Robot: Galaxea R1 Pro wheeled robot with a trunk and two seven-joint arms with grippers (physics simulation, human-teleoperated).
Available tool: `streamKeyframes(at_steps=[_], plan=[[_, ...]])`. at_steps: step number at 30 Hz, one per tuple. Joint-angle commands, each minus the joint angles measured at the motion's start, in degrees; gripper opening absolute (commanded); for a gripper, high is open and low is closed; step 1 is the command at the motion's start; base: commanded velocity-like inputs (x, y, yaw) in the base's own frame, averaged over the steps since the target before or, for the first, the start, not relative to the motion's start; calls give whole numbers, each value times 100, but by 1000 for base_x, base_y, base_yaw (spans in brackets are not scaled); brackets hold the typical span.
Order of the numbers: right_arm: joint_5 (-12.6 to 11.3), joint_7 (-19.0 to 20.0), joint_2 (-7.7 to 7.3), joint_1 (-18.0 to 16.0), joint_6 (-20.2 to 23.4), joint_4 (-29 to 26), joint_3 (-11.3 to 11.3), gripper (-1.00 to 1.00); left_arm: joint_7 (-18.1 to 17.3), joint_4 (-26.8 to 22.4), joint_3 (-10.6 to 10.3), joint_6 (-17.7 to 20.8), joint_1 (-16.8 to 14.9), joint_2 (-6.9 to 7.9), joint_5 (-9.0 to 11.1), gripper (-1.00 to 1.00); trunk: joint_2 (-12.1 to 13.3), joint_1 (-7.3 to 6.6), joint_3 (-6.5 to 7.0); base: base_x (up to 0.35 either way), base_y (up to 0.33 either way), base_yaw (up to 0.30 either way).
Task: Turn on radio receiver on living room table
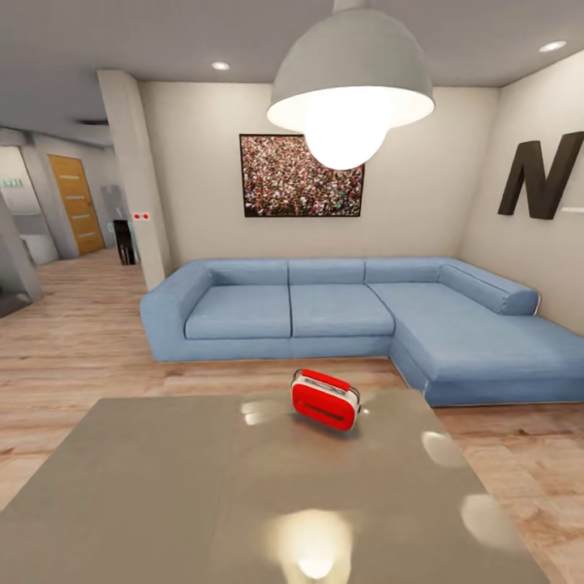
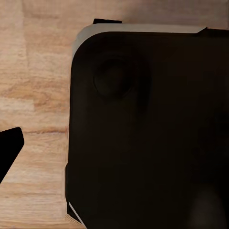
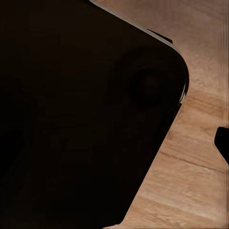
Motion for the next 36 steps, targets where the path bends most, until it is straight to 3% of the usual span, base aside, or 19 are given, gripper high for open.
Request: streamKeyframes(at_steps=[1, 14, 21, 36], plan=[[0, 0, -2, 0, 0, 0, 0, 100, 0, 0, 0, 0, 0, 0, 0, 100, 0, 0, 0, 241, -167, 2], [0, 1, 0, 0, 0, 0, 0, 100, 0, 0, 0, 0, 0, 0, 0, 100, 0, 0, 0, 243, -167, 0], [0, 0, 0, 0, -2, 0, 0, 100, 0, 0, 4, 0, 0, 2, 8, 100, 0, 0, 0, 42, -27, 20], [0, 0, -8, 0, -9, 0, -3, 100, 0, 0, 1, 0, 0, 0, 9, 100, 0, 0, 0, 1, -1, 247]])
